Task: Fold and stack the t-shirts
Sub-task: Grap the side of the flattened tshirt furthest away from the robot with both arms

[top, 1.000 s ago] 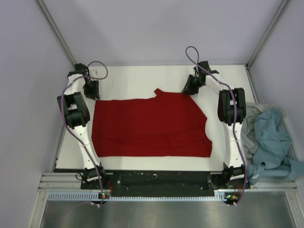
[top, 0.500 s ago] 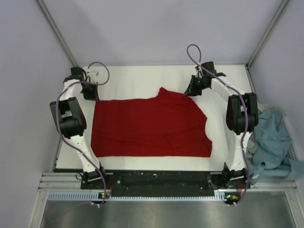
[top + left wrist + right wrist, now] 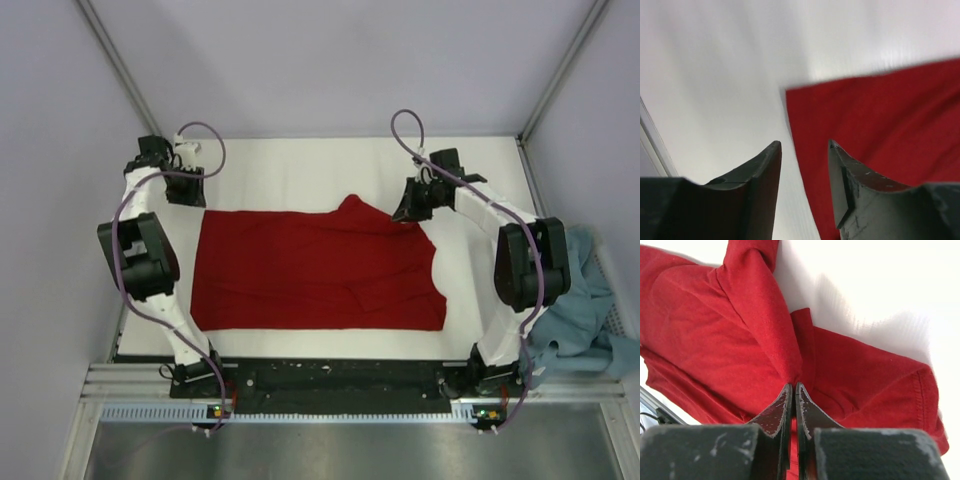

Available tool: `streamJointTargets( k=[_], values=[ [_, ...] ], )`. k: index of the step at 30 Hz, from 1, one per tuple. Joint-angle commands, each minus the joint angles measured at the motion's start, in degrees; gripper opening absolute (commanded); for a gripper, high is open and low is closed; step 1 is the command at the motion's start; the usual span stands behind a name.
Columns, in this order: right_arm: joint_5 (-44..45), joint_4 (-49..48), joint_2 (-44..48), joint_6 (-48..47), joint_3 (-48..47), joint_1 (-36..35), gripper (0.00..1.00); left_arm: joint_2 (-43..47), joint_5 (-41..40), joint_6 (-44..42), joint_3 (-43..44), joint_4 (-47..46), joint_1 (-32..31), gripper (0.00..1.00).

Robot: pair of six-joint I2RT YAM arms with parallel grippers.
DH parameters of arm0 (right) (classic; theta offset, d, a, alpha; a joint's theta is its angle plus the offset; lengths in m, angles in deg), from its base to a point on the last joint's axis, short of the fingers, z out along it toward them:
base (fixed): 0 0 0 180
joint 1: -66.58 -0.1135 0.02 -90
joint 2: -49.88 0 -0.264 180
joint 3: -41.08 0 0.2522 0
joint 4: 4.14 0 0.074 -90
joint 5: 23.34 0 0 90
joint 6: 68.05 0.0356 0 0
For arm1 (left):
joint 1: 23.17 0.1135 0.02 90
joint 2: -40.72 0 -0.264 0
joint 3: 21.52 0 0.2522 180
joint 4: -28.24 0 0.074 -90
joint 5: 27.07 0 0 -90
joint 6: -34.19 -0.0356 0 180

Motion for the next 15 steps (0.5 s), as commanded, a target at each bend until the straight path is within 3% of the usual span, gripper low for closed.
streamJointTargets(
  k=[1, 6, 10, 15],
  values=[
    [-0.3, -3.7, 0.7, -1.0, -0.3, -1.5, 0.0, -11.3, -2.8, 10.9, 13.3, 4.2, 0.4, 0.5],
    [-0.4, -4.0, 1.0, -1.6, -0.1, -1.9, 0.0, -15.4, -9.6, 15.0, 14.2, 0.6, -0.4, 0.53],
    [-0.2, -3.8, 1.6, -1.8, 0.3, -1.9, 0.0, -15.4, -9.1, 14.8, 11.5, -0.1, -0.5, 0.48],
    [-0.7, -4.0, 1.3, -1.5, 0.2, -2.0, 0.0, -15.6, -7.0, 15.0, 9.5, -1.8, -0.7, 0.51]
  ],
)
